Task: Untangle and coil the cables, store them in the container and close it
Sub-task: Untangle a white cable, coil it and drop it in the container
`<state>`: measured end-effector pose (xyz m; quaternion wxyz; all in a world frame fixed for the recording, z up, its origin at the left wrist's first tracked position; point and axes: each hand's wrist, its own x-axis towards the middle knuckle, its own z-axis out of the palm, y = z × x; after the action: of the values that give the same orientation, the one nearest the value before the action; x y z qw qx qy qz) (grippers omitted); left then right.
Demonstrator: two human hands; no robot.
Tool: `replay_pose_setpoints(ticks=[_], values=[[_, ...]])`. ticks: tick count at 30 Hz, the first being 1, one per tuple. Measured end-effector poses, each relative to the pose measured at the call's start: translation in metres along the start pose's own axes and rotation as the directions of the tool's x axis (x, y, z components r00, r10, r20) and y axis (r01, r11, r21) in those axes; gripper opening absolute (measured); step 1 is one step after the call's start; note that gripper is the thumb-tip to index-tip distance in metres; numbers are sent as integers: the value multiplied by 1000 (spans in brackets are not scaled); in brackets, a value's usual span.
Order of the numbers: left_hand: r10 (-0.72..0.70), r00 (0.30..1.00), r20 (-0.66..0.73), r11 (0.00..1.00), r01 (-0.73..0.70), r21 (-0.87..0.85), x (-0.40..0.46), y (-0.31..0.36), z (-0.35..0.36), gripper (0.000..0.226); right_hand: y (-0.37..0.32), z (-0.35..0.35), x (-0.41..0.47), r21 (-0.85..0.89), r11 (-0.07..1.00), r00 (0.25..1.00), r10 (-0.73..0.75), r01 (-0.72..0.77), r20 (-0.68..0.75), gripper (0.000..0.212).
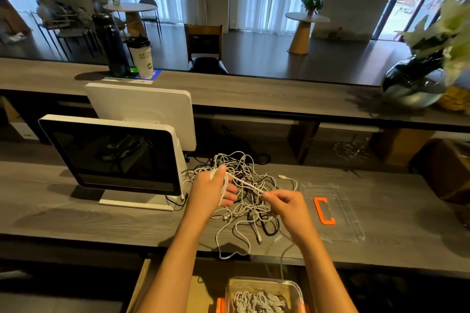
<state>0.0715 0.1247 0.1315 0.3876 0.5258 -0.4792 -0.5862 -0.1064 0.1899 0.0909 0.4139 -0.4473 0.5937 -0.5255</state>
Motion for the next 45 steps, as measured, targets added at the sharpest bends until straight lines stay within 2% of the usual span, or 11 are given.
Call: replay_pose_setpoints(ticks=[3,6,8,11,15,19,22,26,31,40,45], values=[[-13,996,-94,964,-13,-267,-1,0,2,34,-1,5,-1,-48,998,995,40,-35,96,16],[-62,996,-67,718,-2,-696,1,5,-6,41,0,5,-1,-51,997,989,72,-66,131,17],[-56,994,-95,636,-38,-771,1,7,-10,40,0,2,-2,-73,996,984,60,-49,170,18],[10,961,-276,814,-168,-556,2,3,-10,35,-2,3,-5,-167,986,953,36,15,302,16],[224,897,-380,974,-210,80,5,-4,-12,38,-8,2,-6,-300,951,925,40,81,377,12],[256,957,-137,784,-123,609,7,-13,-6,61,-23,5,-9,-202,967,921,-69,157,384,11],[33,982,184,816,-132,563,-1,-10,4,77,-32,7,-10,-106,974,942,-160,199,295,15],[-237,807,540,928,25,371,-17,-8,6,78,-32,4,-9,-41,976,970,-206,213,128,14],[-144,630,763,952,-123,282,-22,-1,2,43,-26,2,-8,-44,987,987,-154,156,52,9],[-139,809,571,954,-44,295,-16,-3,-7,45,-20,-1,-7,-116,991,985,-41,61,165,5],[-19,984,179,995,35,-90,-6,-1,-11,49,-15,-7,-6,-104,994,991,-27,41,134,11]])
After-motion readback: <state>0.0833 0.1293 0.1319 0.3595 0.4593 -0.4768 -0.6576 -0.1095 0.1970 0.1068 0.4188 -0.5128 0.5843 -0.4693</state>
